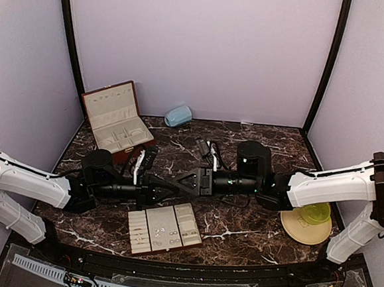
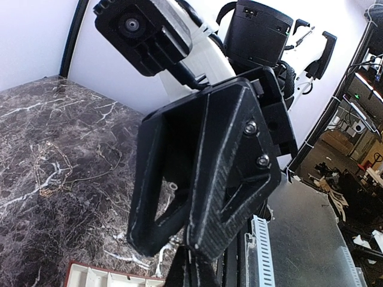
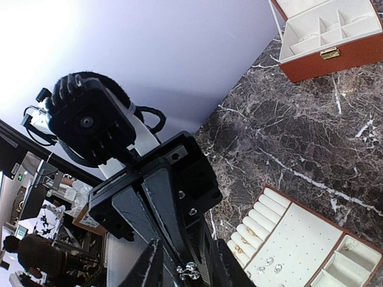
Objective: Organize the mixed jewelry
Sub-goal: Pass from the left arm to the right
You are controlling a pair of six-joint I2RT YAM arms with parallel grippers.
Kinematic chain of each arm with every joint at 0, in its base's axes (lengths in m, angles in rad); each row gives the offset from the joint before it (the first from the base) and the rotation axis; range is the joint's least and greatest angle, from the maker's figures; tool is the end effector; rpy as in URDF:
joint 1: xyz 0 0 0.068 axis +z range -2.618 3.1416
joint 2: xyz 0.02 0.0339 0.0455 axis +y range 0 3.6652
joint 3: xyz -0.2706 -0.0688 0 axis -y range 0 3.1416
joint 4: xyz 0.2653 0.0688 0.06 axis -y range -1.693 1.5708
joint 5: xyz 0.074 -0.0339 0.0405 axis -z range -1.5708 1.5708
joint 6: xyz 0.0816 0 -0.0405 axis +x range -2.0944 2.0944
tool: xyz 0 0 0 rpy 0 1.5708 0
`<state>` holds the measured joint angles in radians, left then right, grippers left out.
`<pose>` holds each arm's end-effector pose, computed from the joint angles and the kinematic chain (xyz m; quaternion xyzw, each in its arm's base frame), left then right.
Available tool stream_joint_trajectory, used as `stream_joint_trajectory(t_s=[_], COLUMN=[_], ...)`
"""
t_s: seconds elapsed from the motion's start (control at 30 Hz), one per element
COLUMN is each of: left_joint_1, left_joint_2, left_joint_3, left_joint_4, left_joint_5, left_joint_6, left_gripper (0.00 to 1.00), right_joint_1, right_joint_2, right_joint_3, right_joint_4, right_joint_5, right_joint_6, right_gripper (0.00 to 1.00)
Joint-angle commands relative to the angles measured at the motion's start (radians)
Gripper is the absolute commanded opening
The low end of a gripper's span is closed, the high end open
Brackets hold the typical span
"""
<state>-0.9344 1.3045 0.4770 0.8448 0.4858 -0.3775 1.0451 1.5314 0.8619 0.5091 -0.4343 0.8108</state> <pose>0.1587 -0.2789 0.2224 0.3519 0.6070 -0.5558 0.4458 0.1714 0.3639 0.2427 -0.2256 0.7222 0.6050 0.2481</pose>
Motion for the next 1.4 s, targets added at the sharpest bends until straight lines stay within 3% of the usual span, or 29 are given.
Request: stream_joint_trajectory(t_s=[0.0,0.23,0.63,0.93,1.37], left_joint_1=[-0.004,-0.006,-0.006,-0.006,-0.006], left_joint_2=[-0.029,-0.030,-0.037,-0.035,-0.028], left_joint_3=[-0.011,-0.010,-0.005,-0.009,-0.016], left_joint_4=[0.025,0.026,0.019,0.018,-0.004], left_joint_5=[-0.001,-0.010,-0.010,-0.010,-0.045], left_joint_6=[-0.004,-0.009,-0.007,-0.016,-0.056], left_gripper=[0.00,0.00,0.00,0.00,0.00], right_joint_1=[-0.007,-0.008,-0.008,-0.008,-0.009], right_joint_2=[-0.008,0.001,0.004,-0.002,-0.035], right_joint_3=[-0.008,-0.010,-0.019,-0.023,-0.046], right_joint_4=[0.077,0.084,0.063,0.070,0.086], right_joint_5=[-0.024,-0.041,-0.024,-0.014,0.016], right_joint_6=[0.014,0.018,0.006,0.006,0.009], right_gripper=[0.25,0.21,0.25,0.14,0.10])
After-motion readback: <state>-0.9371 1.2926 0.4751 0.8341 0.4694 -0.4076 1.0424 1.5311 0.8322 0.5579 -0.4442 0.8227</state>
